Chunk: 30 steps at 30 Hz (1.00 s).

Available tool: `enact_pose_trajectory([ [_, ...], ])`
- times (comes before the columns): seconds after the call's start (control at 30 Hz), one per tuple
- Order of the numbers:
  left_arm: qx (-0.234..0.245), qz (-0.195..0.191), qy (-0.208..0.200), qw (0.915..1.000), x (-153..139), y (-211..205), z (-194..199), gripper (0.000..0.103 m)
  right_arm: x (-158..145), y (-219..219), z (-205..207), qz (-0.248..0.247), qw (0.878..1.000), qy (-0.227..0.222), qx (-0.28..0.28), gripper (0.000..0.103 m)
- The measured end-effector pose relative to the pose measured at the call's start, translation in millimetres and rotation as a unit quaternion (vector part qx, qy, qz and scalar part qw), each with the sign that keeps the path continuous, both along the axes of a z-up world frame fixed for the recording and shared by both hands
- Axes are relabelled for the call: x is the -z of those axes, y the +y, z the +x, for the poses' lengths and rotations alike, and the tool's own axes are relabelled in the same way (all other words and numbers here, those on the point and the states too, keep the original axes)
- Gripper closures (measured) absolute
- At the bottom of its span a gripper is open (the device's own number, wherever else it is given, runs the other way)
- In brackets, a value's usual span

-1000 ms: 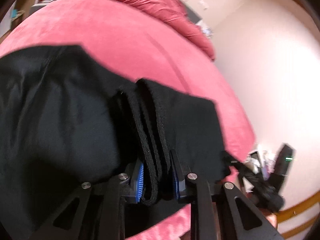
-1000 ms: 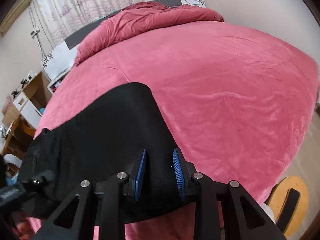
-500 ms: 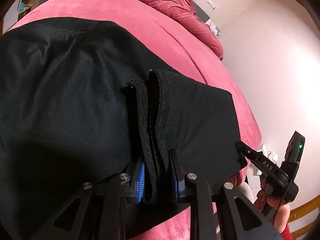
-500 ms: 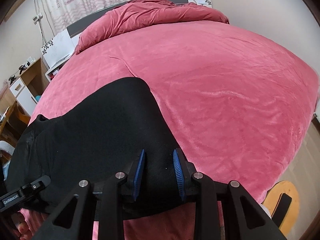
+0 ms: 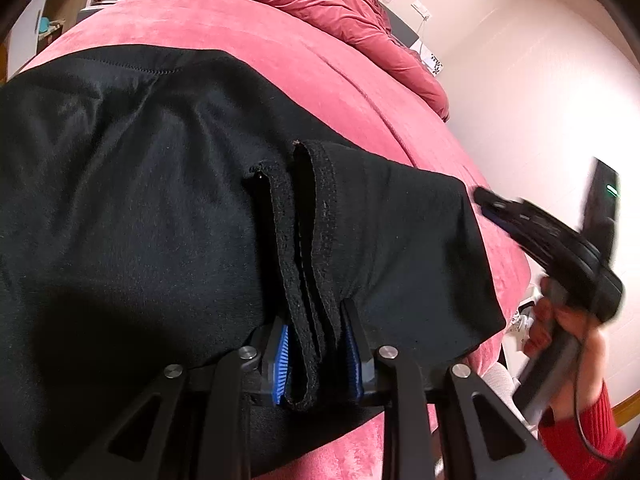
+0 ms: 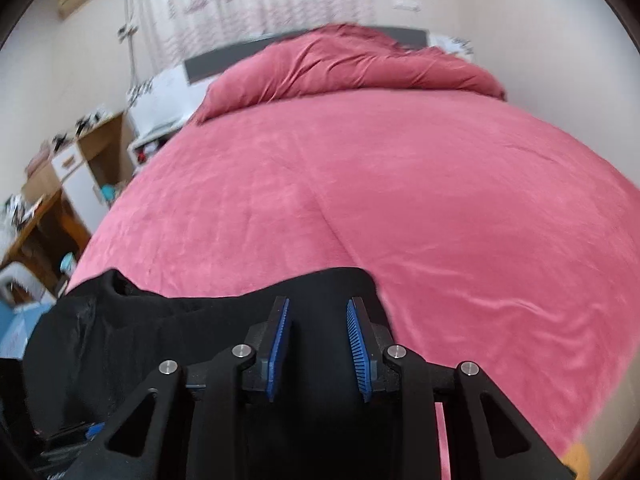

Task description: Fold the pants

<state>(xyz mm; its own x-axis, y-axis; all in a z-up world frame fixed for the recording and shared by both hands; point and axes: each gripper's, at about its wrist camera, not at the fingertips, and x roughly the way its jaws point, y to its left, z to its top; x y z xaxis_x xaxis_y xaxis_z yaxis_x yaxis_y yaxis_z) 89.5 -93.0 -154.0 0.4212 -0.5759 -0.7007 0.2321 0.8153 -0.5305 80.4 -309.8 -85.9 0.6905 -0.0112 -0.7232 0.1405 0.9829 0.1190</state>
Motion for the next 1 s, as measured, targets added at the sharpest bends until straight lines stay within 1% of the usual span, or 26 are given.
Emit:
enact_pose_trajectory([
  [0.03, 0.000, -0.001, 0.001, 1.0000, 1.3, 0.5, -0.7, 0.078, 7.7, -0.5, 7.5, -0.001, 1.000, 0.017, 0.002, 0.074],
  [0.07, 0.001, -0.003, 0.002, 1.0000, 5.3, 3.2, -4.8, 0.078, 16.7, -2.5, 15.5, -0.004, 0.999, 0.035, 0.006, 0.078],
  [0.1, 0.001, -0.004, 0.002, 1.0000, 3.3, 6.2, -5.3, 0.077, 25.7, -5.1, 21.8, -0.007, 0.999, 0.049, 0.008, 0.079],
  [0.13, 0.001, -0.004, 0.002, 1.0000, 1.2, 5.0, -5.9, 0.076, 31.3, -6.7, 24.7, -0.006, 0.999, 0.051, 0.008, 0.079],
  [0.17, 0.002, -0.001, 0.001, 1.0000, 0.1, 6.7, -5.2, 0.076, 35.4, -8.9, 25.2, -0.002, 0.999, 0.043, 0.009, 0.079],
  [0.27, 0.002, 0.003, -0.002, 1.0000, -1.4, 5.8, -5.6, 0.076, 34.5, -13.5, 19.6, 0.014, 0.999, 0.029, 0.016, 0.080],
  [0.33, 0.002, 0.000, -0.002, 1.0000, -1.7, 5.8, -6.8, 0.076, 27.8, -17.0, 7.7, 0.031, 0.999, 0.012, 0.027, 0.080],
  [0.37, 0.002, -0.002, -0.003, 1.0000, -2.4, 6.4, -7.2, 0.076, 22.0, -17.9, -2.6, 0.036, 0.999, 0.002, 0.032, 0.077],
  [0.43, -0.001, -0.008, -0.003, 1.0000, -2.8, 8.7, -8.3, 0.076, 13.7, -16.0, -19.2, 0.034, 0.999, -0.010, 0.038, 0.076],
  [0.57, -0.024, -0.027, 0.011, 0.9993, -1.2, 15.7, -12.4, 0.074, 2.8, -5.6, -56.4, 0.022, 0.999, -0.015, 0.035, 0.076],
  [0.63, -0.028, -0.021, 0.011, 0.9993, -4.3, 17.5, -14.9, 0.072, 3.4, -1.2, -75.4, 0.022, 0.999, -0.009, 0.043, 0.076],
  [0.7, -0.023, -0.009, 0.006, 0.9997, -7.7, 18.3, -17.3, 0.071, 10.2, -3.9, -87.9, 0.036, 0.998, 0.003, 0.060, 0.076],
  [0.77, -0.016, -0.001, -0.001, 0.9999, -9.0, 19.8, -19.9, 0.070, 26.1, -12.0, -92.6, 0.054, 0.995, 0.028, 0.079, 0.076],
  [0.83, -0.016, 0.000, 0.000, 0.9999, -10.6, 22.3, -21.7, 0.068, 32.2, -18.4, -91.8, 0.076, 0.992, 0.037, 0.093, 0.076],
  [0.87, -0.018, 0.001, 0.002, 0.9998, -11.8, 24.6, -23.4, 0.068, 30.1, -17.2, -91.3, 0.075, 0.992, 0.037, 0.098, 0.076],
  [0.93, -0.023, 0.007, 0.003, 0.9997, -16.6, 28.7, -26.2, 0.067, 24.9, -7.6, -89.8, 0.046, 0.994, 0.039, 0.096, 0.076],
  [0.97, -0.026, 0.011, 0.002, 0.9996, -19.4, 31.2, -27.9, 0.067, 21.8, 0.2, -90.1, 0.028, 0.995, 0.037, 0.090, 0.075],
  [1.0, -0.029, 0.017, -0.001, 0.9994, -23.5, 34.3, -30.3, 0.067, 19.2, 8.2, -91.5, 0.022, 0.996, 0.031, 0.079, 0.073],
])
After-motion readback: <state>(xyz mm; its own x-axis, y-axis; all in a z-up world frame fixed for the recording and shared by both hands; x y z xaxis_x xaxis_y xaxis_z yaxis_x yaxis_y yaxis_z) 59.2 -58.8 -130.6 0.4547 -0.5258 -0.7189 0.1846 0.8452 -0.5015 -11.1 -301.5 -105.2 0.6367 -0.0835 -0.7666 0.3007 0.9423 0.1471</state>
